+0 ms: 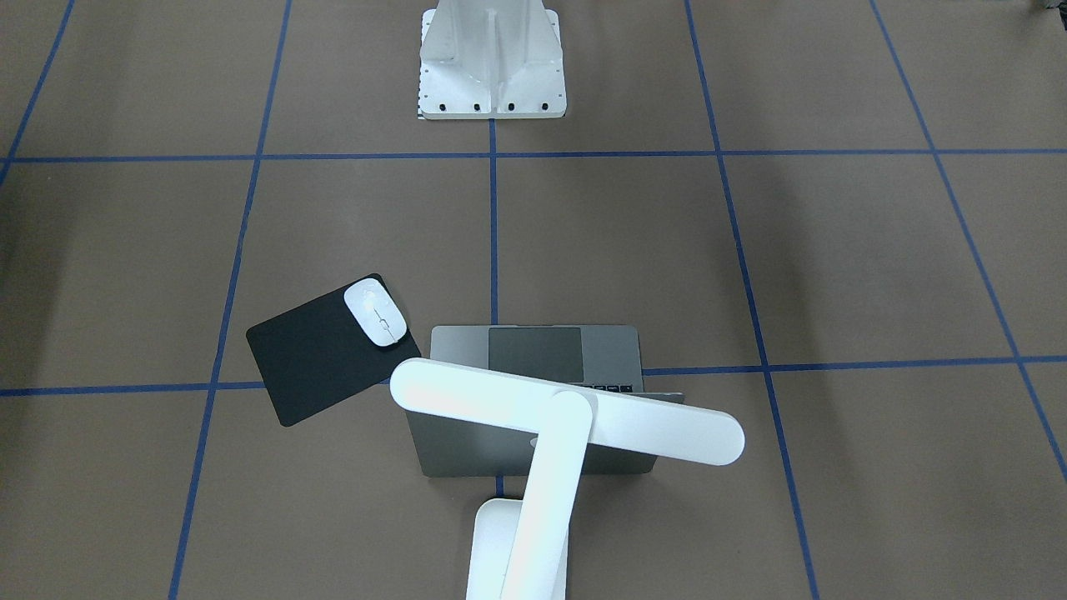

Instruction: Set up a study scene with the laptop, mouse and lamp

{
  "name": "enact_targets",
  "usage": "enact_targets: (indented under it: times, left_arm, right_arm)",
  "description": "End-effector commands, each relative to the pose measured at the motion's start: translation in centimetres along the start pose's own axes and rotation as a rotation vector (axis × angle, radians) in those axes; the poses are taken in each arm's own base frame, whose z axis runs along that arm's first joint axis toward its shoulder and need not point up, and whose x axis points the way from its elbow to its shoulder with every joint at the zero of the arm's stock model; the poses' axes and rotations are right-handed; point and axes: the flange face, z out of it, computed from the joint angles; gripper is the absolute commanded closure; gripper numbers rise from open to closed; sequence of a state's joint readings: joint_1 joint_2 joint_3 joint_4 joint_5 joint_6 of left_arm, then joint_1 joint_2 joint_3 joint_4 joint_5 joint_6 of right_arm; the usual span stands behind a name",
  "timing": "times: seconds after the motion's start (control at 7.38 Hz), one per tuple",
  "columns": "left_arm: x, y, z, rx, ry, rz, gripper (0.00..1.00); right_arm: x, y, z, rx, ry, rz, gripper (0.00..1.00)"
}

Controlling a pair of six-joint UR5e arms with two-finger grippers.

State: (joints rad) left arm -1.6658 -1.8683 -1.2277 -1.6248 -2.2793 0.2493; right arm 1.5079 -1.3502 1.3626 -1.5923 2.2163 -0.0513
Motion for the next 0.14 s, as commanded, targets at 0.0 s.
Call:
enact_targets:
  times: [0.0]
  left_arm:
    - [-2.04, 2.13, 0.77, -0.012, 0.002, -0.014, 0.01]
  right_arm:
    - [1.07, 0.55, -0.13, 0.004, -0.003, -0.010, 0.00]
